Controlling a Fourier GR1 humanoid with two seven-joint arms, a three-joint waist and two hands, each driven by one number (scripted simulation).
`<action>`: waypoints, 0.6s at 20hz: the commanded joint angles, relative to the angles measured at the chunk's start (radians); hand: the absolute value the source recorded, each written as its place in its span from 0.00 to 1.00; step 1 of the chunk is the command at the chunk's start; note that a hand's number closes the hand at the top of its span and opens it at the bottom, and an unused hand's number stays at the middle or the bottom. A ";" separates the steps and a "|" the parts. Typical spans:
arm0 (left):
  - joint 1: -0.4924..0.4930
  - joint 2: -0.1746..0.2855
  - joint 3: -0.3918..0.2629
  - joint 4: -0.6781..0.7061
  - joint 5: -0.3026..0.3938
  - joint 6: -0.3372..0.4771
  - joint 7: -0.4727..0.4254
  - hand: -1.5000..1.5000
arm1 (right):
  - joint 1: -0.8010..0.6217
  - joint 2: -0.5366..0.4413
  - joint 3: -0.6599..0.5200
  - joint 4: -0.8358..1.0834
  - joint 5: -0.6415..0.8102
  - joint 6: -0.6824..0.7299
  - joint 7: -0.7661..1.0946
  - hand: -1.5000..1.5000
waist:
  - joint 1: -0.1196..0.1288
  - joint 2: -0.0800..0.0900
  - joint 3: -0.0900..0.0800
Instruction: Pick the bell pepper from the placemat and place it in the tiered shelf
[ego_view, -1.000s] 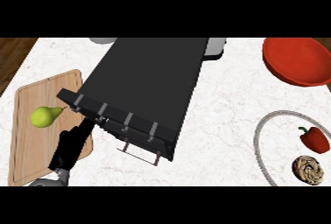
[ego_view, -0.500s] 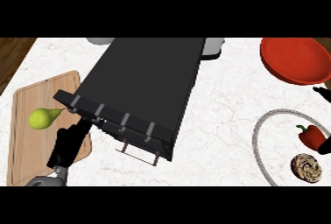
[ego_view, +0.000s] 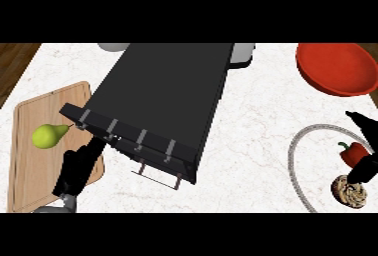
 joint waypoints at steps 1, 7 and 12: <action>0.024 -0.009 0.010 0.013 -0.021 -0.013 -0.030 0.50 | -0.018 0.033 -0.025 0.005 0.092 0.022 0.035 0.00 | 0.001 0.000 0.000; -0.088 -0.021 0.061 0.076 -0.014 -0.039 0.012 0.50 | 0.037 0.047 -0.084 0.048 0.186 -0.002 -0.035 0.00 | -0.002 0.001 0.000; -0.036 -0.035 0.067 0.130 -0.047 -0.052 -0.085 0.50 | 0.056 0.101 -0.110 0.078 0.265 -0.007 -0.065 0.00 | -0.001 0.001 0.000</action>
